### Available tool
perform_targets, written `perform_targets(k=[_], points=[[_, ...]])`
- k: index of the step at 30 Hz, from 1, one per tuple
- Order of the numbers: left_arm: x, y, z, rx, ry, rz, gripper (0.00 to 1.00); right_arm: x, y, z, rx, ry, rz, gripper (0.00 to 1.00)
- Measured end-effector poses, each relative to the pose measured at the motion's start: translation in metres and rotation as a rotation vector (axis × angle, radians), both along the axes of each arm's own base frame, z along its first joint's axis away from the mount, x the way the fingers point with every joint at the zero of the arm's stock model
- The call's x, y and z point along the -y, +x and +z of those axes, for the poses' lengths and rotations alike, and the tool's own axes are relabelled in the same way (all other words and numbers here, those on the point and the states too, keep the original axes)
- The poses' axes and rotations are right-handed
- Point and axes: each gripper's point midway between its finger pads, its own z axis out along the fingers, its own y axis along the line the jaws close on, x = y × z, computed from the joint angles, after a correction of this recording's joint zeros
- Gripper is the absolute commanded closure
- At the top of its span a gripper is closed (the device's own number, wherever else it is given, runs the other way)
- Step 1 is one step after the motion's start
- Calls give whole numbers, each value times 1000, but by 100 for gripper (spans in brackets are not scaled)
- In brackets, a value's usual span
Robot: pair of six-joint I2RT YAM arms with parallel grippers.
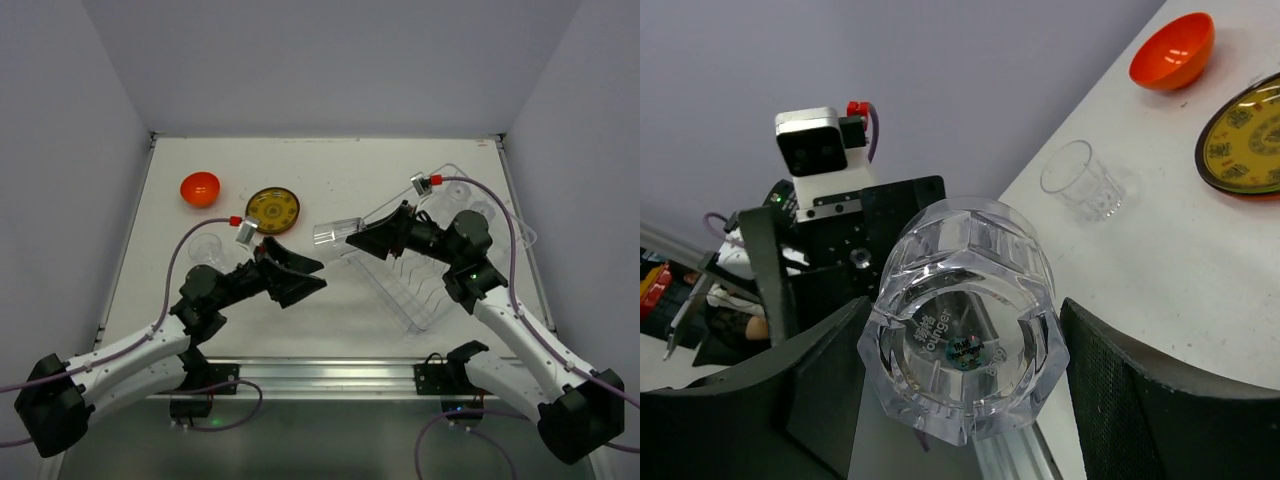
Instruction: Unload the mixed dishes from the dish rack
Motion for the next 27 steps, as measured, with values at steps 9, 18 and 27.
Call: perform_targets(k=[9,18,27], points=[[24,-16,23,31,-93,-41,43,-11,-11,-21,-22,25,56,100],[28,-13,22,37,-99,-19,100,-4,-32,-4,56,63,73,100],[7,8,29,28,79,179,100,5,-5,-27,11,-43,-93,1]])
